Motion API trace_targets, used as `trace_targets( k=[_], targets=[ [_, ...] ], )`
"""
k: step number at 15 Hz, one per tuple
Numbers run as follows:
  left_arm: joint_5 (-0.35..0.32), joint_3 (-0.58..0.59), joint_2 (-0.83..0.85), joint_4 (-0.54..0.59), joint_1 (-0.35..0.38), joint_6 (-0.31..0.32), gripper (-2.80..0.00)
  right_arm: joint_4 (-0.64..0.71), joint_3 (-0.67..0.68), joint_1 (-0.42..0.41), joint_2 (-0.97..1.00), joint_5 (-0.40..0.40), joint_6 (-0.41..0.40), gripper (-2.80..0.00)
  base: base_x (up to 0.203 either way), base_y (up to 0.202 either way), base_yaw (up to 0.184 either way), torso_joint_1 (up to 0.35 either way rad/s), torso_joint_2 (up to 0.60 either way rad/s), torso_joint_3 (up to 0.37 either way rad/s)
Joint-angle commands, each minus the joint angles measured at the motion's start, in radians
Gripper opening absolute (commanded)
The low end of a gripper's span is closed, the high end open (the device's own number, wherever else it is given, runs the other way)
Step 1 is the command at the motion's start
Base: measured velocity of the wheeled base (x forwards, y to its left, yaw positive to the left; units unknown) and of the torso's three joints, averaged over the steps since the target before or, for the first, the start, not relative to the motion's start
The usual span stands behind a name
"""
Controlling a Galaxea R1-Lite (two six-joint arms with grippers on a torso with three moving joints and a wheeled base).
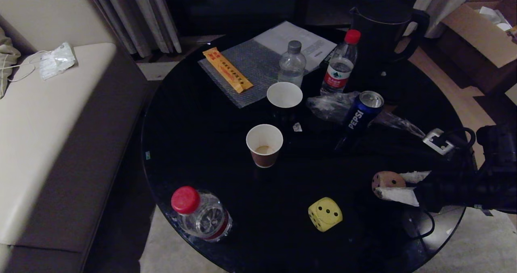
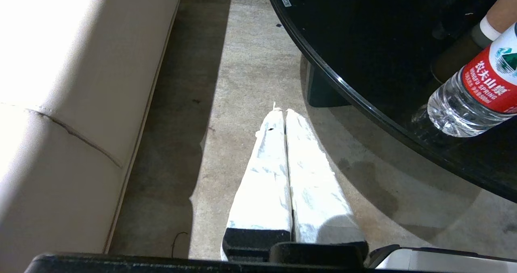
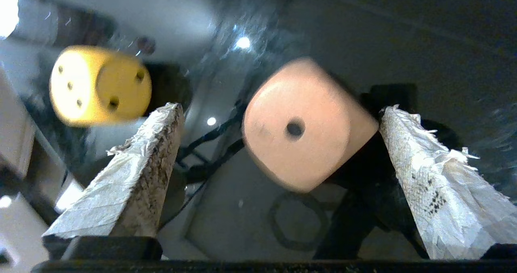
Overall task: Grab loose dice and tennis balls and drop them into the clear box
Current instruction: Pick up toys out of the box
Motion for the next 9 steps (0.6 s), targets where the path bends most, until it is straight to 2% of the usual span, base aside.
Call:
trace_targets(
  k=[1, 5, 7, 9],
  targets=[
    [0.001, 0.002, 0.000, 0.000, 0.000, -0.001, -2.80, -0.003, -0.021, 0.041, -0.007, -0.059, 0.019, 0.00, 0.000, 0.000, 0.000, 0.000, 0.00, 0.000],
    [0.001, 0.002, 0.002, 0.000, 0.000, -0.001, -2.80, -0.010, -0.034, 0.053, 0.026, -0.195, 0.011, 0.00, 0.000, 0.000, 0.000, 0.000, 0.00, 0.000],
    [0.001, 0.002, 0.001, 0.000, 0.000, -0.001, -2.80, -0.011, -0.038, 0.053, 0.034, -0.225, -0.014, 0.00, 0.000, 0.000, 0.000, 0.000, 0.00, 0.000],
    [0.001, 0.002, 0.001, 0.000, 0.000, -0.001, -2.80, -0.011, -0.043, 0.054, 0.049, -0.296, -0.046, 0.00, 0.000, 0.000, 0.000, 0.000, 0.00, 0.000]
  ],
)
